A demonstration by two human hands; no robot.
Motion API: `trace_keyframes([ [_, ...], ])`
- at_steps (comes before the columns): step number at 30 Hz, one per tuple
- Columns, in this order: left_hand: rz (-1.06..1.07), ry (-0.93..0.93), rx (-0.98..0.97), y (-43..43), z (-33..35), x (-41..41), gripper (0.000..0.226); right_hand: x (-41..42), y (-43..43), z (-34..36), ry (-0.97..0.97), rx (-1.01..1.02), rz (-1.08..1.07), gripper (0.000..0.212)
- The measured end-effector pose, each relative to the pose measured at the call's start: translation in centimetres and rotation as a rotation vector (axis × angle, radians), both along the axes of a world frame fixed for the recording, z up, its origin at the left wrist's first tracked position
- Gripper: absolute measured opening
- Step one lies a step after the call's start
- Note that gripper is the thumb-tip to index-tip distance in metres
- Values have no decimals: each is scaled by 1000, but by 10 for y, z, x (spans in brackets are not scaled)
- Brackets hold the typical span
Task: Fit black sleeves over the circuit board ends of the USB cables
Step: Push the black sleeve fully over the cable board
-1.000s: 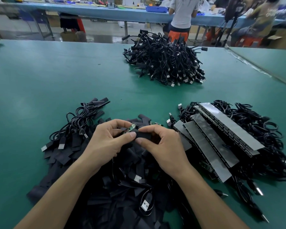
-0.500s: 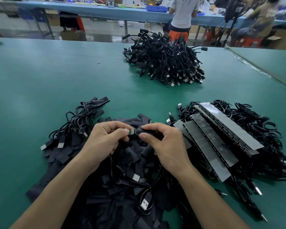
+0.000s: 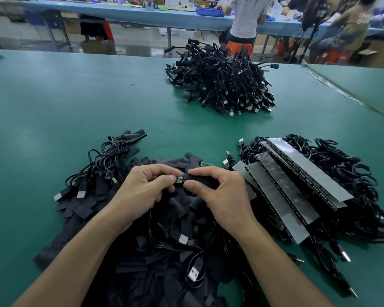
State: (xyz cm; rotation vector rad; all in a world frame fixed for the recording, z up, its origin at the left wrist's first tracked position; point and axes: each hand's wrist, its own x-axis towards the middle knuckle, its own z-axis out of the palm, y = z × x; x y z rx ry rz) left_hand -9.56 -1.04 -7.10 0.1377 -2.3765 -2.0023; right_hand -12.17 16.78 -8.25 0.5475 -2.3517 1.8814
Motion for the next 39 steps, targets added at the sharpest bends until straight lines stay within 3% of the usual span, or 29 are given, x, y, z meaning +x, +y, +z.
trace_keyframes([
  [10,-6,-3,-13,0,1,1,23,0,-1,-2,-30,-87,6,20],
  [17,-20,-9,-13,0,0,1,21,0,-1,-1,-27,-25,14,21],
  [22,-55,31,14,-1,0,2,6,2,0,-1,-19,20,40,21],
  [30,-68,1,-3,-2,-1,1,11,2,0,-2,-12,62,80,20],
  [36,-83,3,32,-3,1,2,35,1,0,-1,1,31,107,18],
  [39,-77,4,46,-3,1,2,35,1,0,-1,1,9,104,16],
])
